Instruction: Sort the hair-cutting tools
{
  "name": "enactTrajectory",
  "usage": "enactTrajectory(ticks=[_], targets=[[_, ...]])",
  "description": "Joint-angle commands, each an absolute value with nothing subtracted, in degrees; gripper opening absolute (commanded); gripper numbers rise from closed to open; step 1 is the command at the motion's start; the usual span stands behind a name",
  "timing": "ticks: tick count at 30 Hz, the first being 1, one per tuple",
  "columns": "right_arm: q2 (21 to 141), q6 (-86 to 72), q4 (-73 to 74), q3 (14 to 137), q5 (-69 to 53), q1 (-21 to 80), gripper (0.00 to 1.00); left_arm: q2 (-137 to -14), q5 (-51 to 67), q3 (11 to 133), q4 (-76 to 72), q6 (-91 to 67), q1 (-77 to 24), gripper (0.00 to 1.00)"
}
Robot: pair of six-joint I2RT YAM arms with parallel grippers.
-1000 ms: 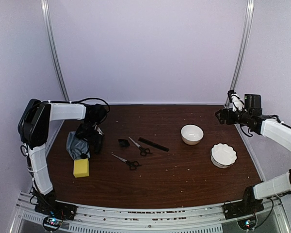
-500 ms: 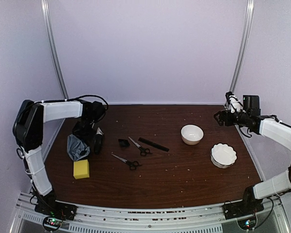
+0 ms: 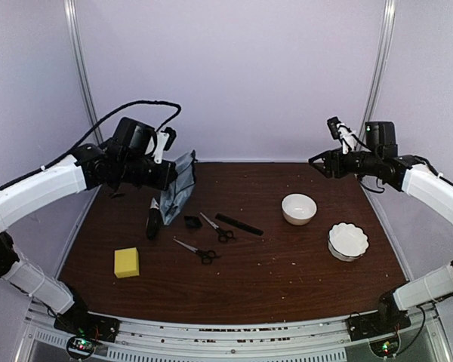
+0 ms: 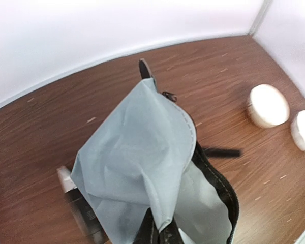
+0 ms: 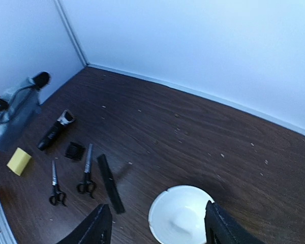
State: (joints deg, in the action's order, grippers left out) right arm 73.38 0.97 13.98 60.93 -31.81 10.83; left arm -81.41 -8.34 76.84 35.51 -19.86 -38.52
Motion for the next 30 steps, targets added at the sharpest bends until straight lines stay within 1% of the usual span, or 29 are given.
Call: enactTrajectory(ticks=[1, 5, 8, 10, 15, 20, 24, 28, 30], targets=[[74.20, -3.63, 19.27, 67.30, -32.52, 20.11, 0.64, -81.88, -4.91, 69.81, 9.02, -27.69, -44.09, 0.00], [78.18, -9.74, 21.50, 72.42, -29.97, 28.29, 0.69, -85.01, -15.47, 68.03, -0.84, -33.90, -49.24, 0.00], [82.17, -12.37, 22.64, 76.00, -27.38, 32.91, 0.69, -87.77, -20.39, 68.53, -4.34, -36.27, -52.02, 0.00], [85.25, -13.75, 23.37, 78.44, -27.01, 34.86, 0.68, -89.10, -23.00, 68.89, -6.11, -37.75, -53.56, 0.00], [92.73, -16.43, 27.24, 85.48, -27.75, 37.13, 0.63, -91.61, -25.04, 70.29, -9.00, -40.59, -55.70, 0.00], [94.59, -19.29, 26.74, 87.02, -28.95, 38.11, 0.61, -92.87, -24.57, 72.31, -9.71, -40.30, -56.57, 0.00], [94.29, -21.26, 24.93, 87.08, -32.24, 38.13, 0.61, -93.15, -24.11, 73.11, -8.88, -39.94, -56.66, 0.00], [92.86, -21.87, 22.81, 87.23, -33.09, 38.06, 0.63, -93.23, -23.25, 73.08, -8.58, -40.04, -56.77, 0.00], [93.52, -22.08, 24.02, 88.95, -33.29, 37.97, 0.71, -93.70, -23.72, 73.60, -7.65, -40.24, -56.94, 0.00]])
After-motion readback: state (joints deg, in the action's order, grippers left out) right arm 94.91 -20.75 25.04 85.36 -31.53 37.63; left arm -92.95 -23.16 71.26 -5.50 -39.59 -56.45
